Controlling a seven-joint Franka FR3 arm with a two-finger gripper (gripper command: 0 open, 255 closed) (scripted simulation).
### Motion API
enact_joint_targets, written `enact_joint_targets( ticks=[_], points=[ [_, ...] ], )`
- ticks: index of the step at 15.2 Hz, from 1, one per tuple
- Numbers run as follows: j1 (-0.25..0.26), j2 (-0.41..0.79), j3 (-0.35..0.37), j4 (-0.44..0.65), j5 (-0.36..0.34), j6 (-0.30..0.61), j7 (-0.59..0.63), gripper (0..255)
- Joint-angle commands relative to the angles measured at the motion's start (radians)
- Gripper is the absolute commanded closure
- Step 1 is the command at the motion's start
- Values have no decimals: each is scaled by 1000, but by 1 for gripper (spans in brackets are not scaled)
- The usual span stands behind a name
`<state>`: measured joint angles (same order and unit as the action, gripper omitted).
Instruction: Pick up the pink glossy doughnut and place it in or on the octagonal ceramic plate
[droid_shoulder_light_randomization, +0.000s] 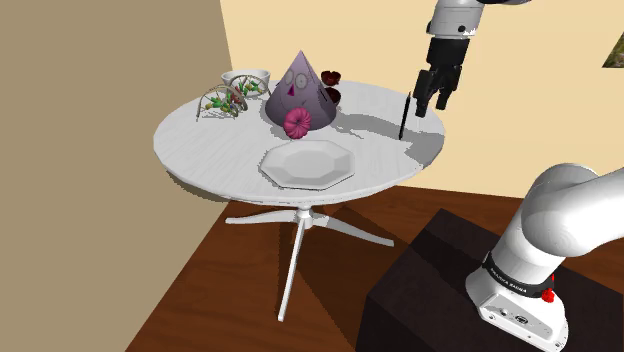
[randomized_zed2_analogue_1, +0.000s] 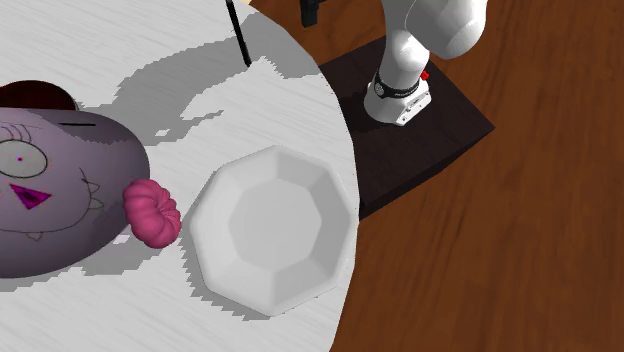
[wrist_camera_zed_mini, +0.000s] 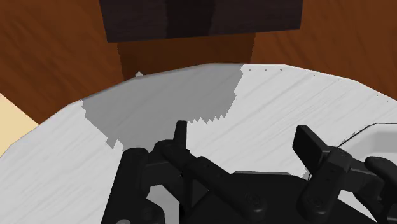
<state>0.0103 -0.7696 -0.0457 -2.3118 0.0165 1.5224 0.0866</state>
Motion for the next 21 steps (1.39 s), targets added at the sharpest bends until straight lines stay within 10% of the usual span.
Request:
enact_joint_targets(
  ticks=[1, 21],
  points=[
    [0, 0, 0, 0, 0, 0, 0, 0],
    [176, 787, 8, 711, 3, 54, -491, 0]
  ],
)
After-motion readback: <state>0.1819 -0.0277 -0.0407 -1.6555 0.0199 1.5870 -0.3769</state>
